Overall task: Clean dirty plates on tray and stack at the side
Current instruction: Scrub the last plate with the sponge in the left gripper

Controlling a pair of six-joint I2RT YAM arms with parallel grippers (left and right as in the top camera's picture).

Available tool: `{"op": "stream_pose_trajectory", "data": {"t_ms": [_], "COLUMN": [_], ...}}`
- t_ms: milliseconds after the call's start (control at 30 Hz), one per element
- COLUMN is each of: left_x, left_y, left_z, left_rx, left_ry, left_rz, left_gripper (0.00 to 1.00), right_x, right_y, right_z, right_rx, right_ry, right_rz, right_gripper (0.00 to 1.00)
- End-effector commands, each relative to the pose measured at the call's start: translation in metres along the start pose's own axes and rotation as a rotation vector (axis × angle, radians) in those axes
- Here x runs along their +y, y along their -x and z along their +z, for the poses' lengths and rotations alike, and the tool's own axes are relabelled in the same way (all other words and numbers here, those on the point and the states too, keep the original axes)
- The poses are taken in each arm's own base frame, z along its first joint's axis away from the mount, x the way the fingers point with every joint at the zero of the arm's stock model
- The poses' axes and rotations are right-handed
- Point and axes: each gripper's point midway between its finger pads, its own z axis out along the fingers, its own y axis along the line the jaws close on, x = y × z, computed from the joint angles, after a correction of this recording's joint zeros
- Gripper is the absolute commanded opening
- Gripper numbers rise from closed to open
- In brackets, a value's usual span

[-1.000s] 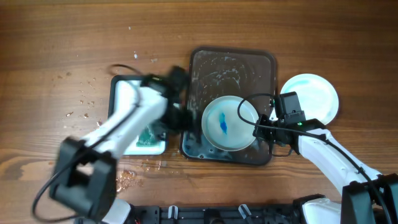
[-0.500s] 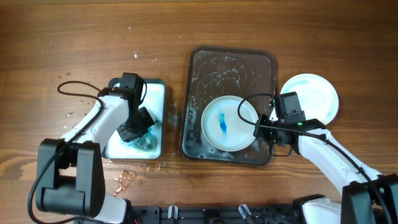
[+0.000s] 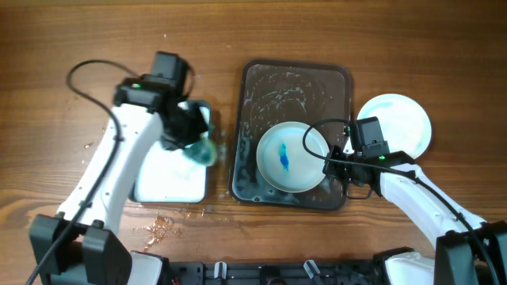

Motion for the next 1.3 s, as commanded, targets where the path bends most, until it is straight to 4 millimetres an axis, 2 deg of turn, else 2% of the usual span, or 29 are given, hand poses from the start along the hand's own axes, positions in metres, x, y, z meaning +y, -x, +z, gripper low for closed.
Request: {"op": "stream_pose_trajectory", "data": {"t_ms": [0, 100, 167, 200, 267, 300, 400, 433, 467, 500, 567, 633, 667, 733, 800, 900, 967, 1033, 1067, 1100, 1167, 1200, 1267], "left_x": [-0.070, -0.111, -0.134, -0.135, -0.112, -0.094, -0.035, -0.029, -0.039, -0.063, -0.087, -0.114, -0.133, -0.158, -0.174, -0.182, -0.166, -0.143, -0.125, -0.094, -0.062, -0.048, -0.053], "left_y": [-0.047, -0.097, -0.121, -0.128, -0.117, -0.104, -0.057, -0.048, -0.042, -0.048, -0.058, -0.079, -0.100, -0.132, -0.156, -0.175, -0.167, -0.151, -0.136, -0.109, -0.075, -0.049, -0.038], "left_z": [0.040, 0.104, 0.131, 0.150, 0.163, 0.165, 0.144, 0.137, 0.135, 0.140, 0.147, 0.157, 0.163, 0.168, 0.165, 0.156, 0.160, 0.165, 0.167, 0.166, 0.158, 0.147, 0.147], "left_rx": [0.080, 0.183, 0.230, 0.234, 0.196, 0.157, 0.043, 0.026, 0.024, 0.055, 0.083, 0.137, 0.202, 0.304, 0.374, 0.442, 0.442, 0.416, 0.389, 0.317, 0.210, 0.125, 0.089], "left_ry": [-0.136, -0.182, -0.231, -0.203, -0.088, -0.012, 0.253, 0.285, 0.245, 0.134, 0.031, -0.074, -0.156, -0.268, -0.341, -0.418, -0.352, -0.252, -0.180, -0.044, 0.108, 0.172, 0.145], "left_rz": [0.171, 0.196, 0.261, 0.273, 0.203, 0.176, 0.141, 0.150, 0.200, 0.214, 0.242, 0.284, 0.316, 0.365, 0.405, 0.485, 0.457, 0.398, 0.358, 0.312, 0.288, 0.273, 0.284], "left_gripper": [0.04, 0.04, 0.04, 0.04, 0.04, 0.04, 0.04, 0.04, 0.04, 0.04, 0.04, 0.04, 0.04, 0.04, 0.04, 0.04, 0.04, 0.04, 0.04, 0.04, 0.04, 0.04, 0.04], "right_x": [0.003, 0.004, 0.004, 0.006, 0.008, 0.008, 0.008, 0.008, 0.008, 0.007, 0.007, 0.008, 0.008, 0.007, 0.008, 0.008, 0.008, 0.008, 0.008, 0.008, 0.008, 0.008, 0.009], "right_y": [0.000, 0.000, 0.000, -0.001, -0.002, -0.002, -0.002, -0.002, -0.002, -0.003, -0.003, -0.002, -0.002, -0.003, -0.003, -0.003, -0.004, -0.003, -0.003, -0.003, -0.003, -0.003, -0.003], "right_z": [-0.001, -0.001, -0.001, -0.001, -0.002, -0.002, -0.002, -0.002, -0.002, -0.002, -0.002, -0.002, -0.002, -0.002, -0.002, -0.002, -0.002, -0.002, -0.002, -0.002, -0.002, -0.002, -0.002], "right_rx": [-0.002, 0.000, 0.001, 0.008, 0.014, 0.013, 0.013, 0.013, 0.012, 0.015, 0.017, 0.014, 0.015, 0.016, 0.017, 0.020, 0.021, 0.020, 0.020, 0.020, 0.019, 0.019, 0.018], "right_ry": [0.010, 0.013, 0.013, 0.025, 0.036, 0.036, 0.036, 0.036, 0.037, 0.035, 0.034, 0.035, 0.035, 0.035, 0.036, 0.040, 0.040, 0.040, 0.040, 0.040, 0.041, 0.041, 0.042], "right_rz": [-0.001, -0.001, -0.001, -0.001, -0.001, -0.002, -0.002, -0.003, -0.003, -0.002, -0.002, -0.002, -0.002, -0.002, -0.002, -0.002, -0.001, -0.002, -0.002, -0.002, -0.002, -0.002, -0.002], "right_gripper": [0.07, 0.08, 0.08, 0.08, 0.08, 0.07, 0.08, 0.08, 0.08, 0.07, 0.08, 0.07, 0.08, 0.08, 0.07, 0.08, 0.08, 0.07, 0.08, 0.08, 0.07, 0.08, 0.07]}}
